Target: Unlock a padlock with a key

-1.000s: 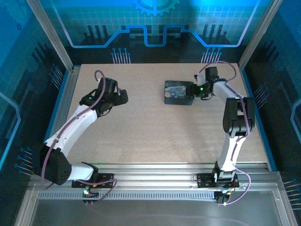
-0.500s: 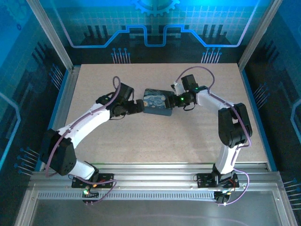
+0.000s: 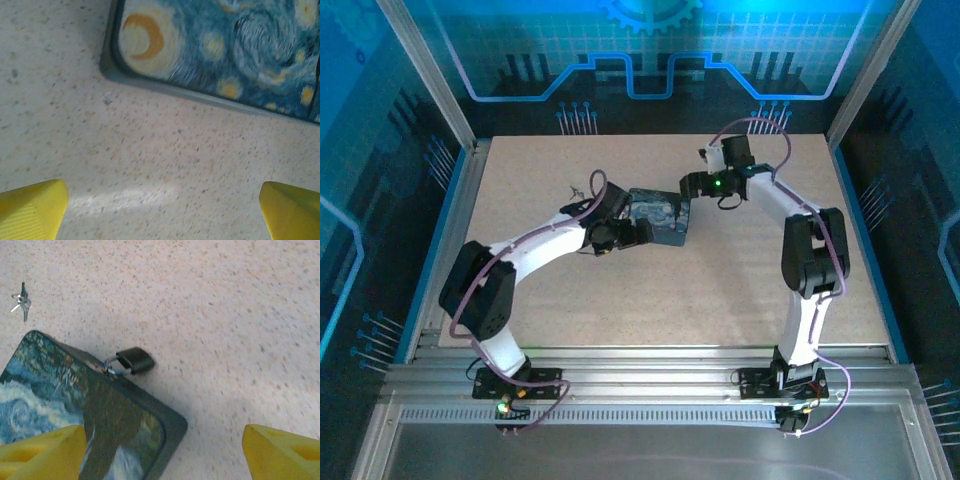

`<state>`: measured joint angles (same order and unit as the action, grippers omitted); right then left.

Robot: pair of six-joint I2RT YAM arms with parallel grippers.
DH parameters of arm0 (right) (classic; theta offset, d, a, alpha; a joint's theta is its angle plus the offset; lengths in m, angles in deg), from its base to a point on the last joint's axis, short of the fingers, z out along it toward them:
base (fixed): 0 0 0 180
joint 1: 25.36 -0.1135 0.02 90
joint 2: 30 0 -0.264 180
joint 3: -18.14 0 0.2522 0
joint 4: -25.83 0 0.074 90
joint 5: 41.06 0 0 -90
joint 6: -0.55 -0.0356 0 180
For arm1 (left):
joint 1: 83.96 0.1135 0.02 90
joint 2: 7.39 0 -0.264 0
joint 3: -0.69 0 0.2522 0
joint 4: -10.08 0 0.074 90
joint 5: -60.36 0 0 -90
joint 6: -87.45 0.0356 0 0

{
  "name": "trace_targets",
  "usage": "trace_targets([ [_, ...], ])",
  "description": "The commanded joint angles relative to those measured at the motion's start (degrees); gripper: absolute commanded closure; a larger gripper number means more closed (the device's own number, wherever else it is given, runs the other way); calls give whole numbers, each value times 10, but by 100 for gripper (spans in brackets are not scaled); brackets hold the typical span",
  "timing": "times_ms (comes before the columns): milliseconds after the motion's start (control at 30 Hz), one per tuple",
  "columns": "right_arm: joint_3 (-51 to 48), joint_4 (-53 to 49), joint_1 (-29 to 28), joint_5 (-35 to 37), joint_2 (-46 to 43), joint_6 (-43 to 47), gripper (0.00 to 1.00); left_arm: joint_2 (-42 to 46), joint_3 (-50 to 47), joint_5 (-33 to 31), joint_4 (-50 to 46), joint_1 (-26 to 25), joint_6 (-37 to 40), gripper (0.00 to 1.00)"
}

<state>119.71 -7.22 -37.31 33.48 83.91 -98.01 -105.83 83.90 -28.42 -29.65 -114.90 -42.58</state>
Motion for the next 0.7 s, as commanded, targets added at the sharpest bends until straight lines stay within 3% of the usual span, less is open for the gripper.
trace_targets([
  [0, 40, 23, -3, -49, 46, 0, 18, -29, 43, 16, 30, -4, -23, 1],
  [200, 66, 22, -22, -86, 86, 10, 24, -71, 82, 2, 49, -2, -34, 1],
  [667, -179, 159, -63, -86, -59, -106, 32, -132, 159, -3, 78, 46, -30, 1],
])
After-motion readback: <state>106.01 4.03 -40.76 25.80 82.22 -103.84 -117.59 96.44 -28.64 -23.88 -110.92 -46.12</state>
